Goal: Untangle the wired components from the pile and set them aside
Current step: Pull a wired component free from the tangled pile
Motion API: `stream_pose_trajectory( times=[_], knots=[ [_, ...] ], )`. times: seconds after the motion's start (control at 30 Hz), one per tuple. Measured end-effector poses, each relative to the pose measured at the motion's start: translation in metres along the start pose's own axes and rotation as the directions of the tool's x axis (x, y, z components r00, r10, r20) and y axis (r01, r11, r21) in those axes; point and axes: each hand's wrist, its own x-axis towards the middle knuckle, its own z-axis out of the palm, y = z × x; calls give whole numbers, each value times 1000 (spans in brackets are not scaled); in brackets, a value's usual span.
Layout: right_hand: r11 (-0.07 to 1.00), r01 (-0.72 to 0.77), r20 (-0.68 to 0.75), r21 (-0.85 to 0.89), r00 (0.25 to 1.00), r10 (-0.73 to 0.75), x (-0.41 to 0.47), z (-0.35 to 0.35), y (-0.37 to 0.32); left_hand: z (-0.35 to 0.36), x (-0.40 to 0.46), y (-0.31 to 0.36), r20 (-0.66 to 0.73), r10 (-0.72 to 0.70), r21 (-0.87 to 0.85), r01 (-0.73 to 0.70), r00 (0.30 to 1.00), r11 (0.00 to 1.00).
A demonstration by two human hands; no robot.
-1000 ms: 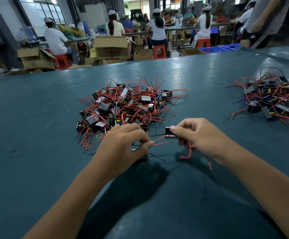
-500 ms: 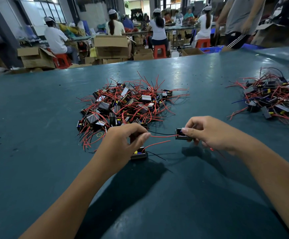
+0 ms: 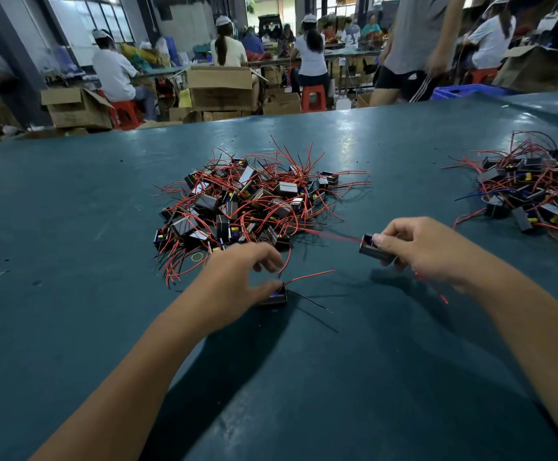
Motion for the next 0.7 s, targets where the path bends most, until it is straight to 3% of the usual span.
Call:
stream_pose_trajectory(
  times=[0.13,0.3,0.4,0.47,0.5,0.53,0.57,0.6,0.63,0.67,0.7],
  knots=[
    [980,17,109,-198,994,5,0,7,4,4,-2,2,158,-1,-12,3,988,1000],
    [964,65,192,-257,981,-15,-2,8,2,-14,-4,-6,280,33,-14,-31,959,999],
    [950,71,145,-304,989,-27,-5,3,-4,-26,-6,-13,342,19,-27,-10,940,1000],
    [948,139,27,-286,990,-137,-10,-1,-14,-29,-7,-16,330,15,-33,-4,944,999],
    [963,192,-42,-188,978,-204,-13,-4,-21,-29,-7,-17,299,16,-28,-9,954,1000],
    [966,259,-95,16,962,-256,-17,-6,-30,-29,-7,-17,262,24,-21,-19,965,1000],
    [898,314,-112,308,949,-293,-24,-10,-40,-28,-6,-16,227,36,-24,-31,973,999],
    [756,335,-108,562,936,-334,-31,-13,-50,-26,-5,-16,200,50,-40,-42,979,998],
    [623,334,-96,707,919,-383,-36,-13,-57,-24,-4,-15,173,53,-63,-42,984,997],
    [587,343,-80,734,901,-427,-39,-9,-62,-24,-4,-15,143,39,-87,-27,989,996],
    [647,373,-67,664,892,-446,-41,-2,-64,-23,-3,-16,115,19,-100,-7,993,995]
  ],
)
